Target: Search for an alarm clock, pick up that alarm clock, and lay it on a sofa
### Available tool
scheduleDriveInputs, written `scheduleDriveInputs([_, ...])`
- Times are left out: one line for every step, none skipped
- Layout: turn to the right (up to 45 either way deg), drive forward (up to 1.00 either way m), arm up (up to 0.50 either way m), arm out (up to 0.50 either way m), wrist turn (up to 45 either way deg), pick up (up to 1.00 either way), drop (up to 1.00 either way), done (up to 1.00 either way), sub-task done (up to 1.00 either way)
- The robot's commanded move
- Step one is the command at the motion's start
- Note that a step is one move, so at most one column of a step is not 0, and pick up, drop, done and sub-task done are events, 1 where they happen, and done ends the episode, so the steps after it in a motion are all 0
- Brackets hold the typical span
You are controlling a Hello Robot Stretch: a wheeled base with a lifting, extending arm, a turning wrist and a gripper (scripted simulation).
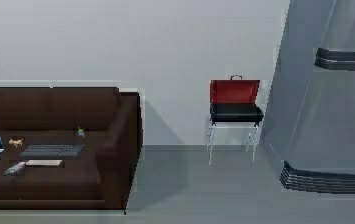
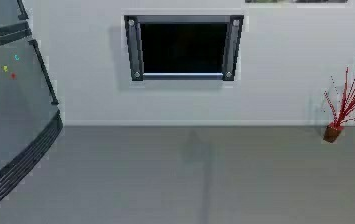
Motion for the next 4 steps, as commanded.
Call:
scheduleDriveInputs([-45.0,0.00,0.00,0.00,0.0,0.00,0.00,0.00,0.00])
scheduleDriveInputs([-24.0,0.00,0.00,0.00,0.0,0.00,0.00,0.00,0.00])
scheduleDriveInputs([0.0,1.00,0.00,0.00,0.0,0.00,0.00,0.00,0.00])
scheduleDriveInputs([0.0,1.00,0.00,0.00,0.0,0.00,0.00,0.00,0.00])
